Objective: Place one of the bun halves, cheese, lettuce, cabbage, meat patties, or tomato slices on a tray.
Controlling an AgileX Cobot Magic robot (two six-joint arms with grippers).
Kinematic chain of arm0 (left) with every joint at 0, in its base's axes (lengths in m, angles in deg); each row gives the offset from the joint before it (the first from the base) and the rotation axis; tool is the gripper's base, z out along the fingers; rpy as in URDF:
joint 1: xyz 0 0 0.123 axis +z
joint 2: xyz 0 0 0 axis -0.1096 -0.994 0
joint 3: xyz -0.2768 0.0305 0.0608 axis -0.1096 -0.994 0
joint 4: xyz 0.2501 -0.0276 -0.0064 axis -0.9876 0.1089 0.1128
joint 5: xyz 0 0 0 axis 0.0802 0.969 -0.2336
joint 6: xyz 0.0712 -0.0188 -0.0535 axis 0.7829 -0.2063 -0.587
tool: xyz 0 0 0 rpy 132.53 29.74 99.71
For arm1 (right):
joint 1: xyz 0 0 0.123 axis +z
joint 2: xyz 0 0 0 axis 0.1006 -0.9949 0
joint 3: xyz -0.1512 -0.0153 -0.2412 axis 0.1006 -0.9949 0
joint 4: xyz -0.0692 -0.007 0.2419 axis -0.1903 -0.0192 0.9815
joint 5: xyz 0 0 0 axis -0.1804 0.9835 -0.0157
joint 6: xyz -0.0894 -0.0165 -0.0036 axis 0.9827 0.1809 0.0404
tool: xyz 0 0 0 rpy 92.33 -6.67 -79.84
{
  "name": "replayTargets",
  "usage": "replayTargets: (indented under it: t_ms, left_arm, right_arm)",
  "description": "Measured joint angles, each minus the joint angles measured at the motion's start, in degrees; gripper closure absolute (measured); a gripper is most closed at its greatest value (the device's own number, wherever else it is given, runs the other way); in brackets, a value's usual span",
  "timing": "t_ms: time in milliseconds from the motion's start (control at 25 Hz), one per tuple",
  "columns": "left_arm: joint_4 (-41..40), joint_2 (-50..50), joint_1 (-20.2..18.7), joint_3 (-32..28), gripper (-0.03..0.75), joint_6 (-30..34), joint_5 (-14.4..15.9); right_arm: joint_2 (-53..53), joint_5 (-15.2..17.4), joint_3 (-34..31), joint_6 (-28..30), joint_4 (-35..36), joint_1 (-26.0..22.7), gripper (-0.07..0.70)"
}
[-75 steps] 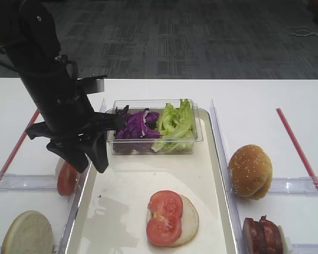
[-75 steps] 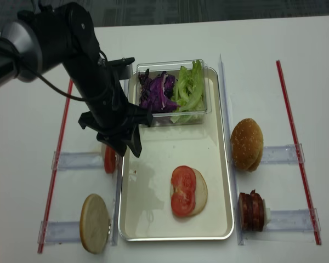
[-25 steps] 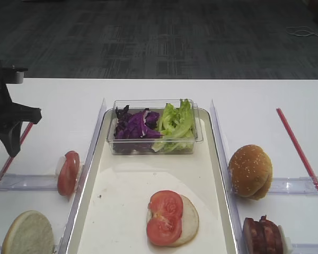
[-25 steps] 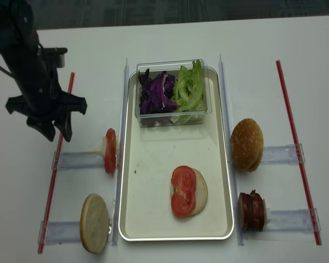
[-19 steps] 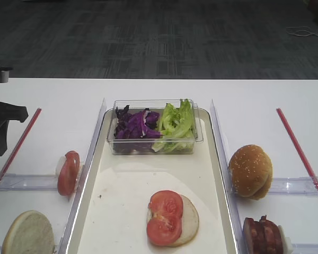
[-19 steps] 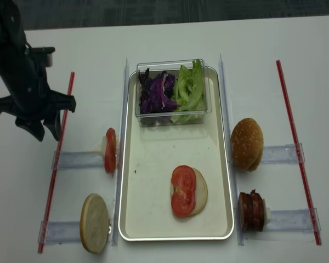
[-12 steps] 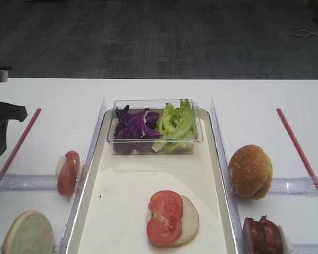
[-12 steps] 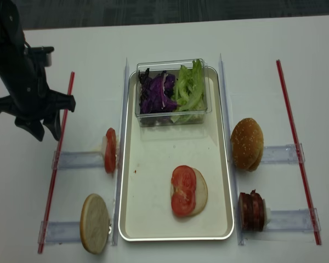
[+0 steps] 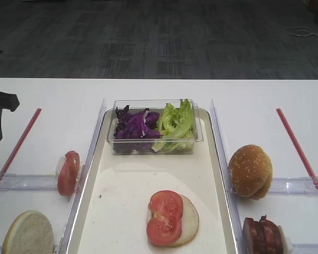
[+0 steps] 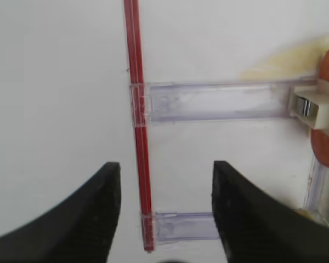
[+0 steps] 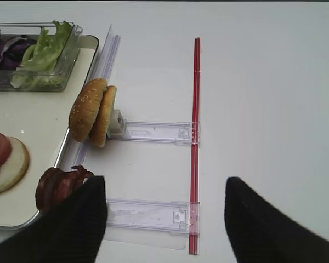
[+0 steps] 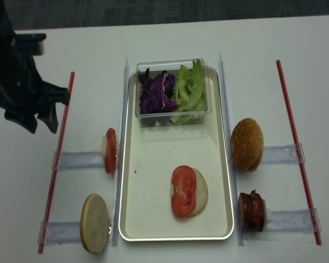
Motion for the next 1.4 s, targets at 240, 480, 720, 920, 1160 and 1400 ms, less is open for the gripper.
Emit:
replayTargets:
  t_ms: [240,480,720,920,1160,1400]
  left_arm:
    - [1.12,5.57,0.0,-2.36,0.316,0.32,0.16]
    - [1.21,12.71,0.0,-7.17,0.316,0.54,0.59]
    - [1.21,20.03,0.0,-11.93,0.316,0.57,0.82]
    - [1.21,25.11,0.0,-15.66,0.316,0.57,0.96]
    - [1.75,29.78,0.0,-18.34,0.316,0.66,1.0]
    - [2.66,34.23,0.0,-21.64,0.316,0.69,1.0]
  right_arm:
    - [0.0,0.0,0.0,0.0,0.0,0.0,0.163]
    - [0.0,0.0,0.0,0.0,0.0,0.0,0.163]
    - [0.0,0.0,0.0,0.0,0.0,0.0,0.163]
    - [0.0,0.0,0.0,0.0,0.0,0.0,0.163]
    - [0.0,0.0,0.0,0.0,0.0,0.0,0.163]
    - [0.0,0.0,0.0,0.0,0.0,0.0,0.163]
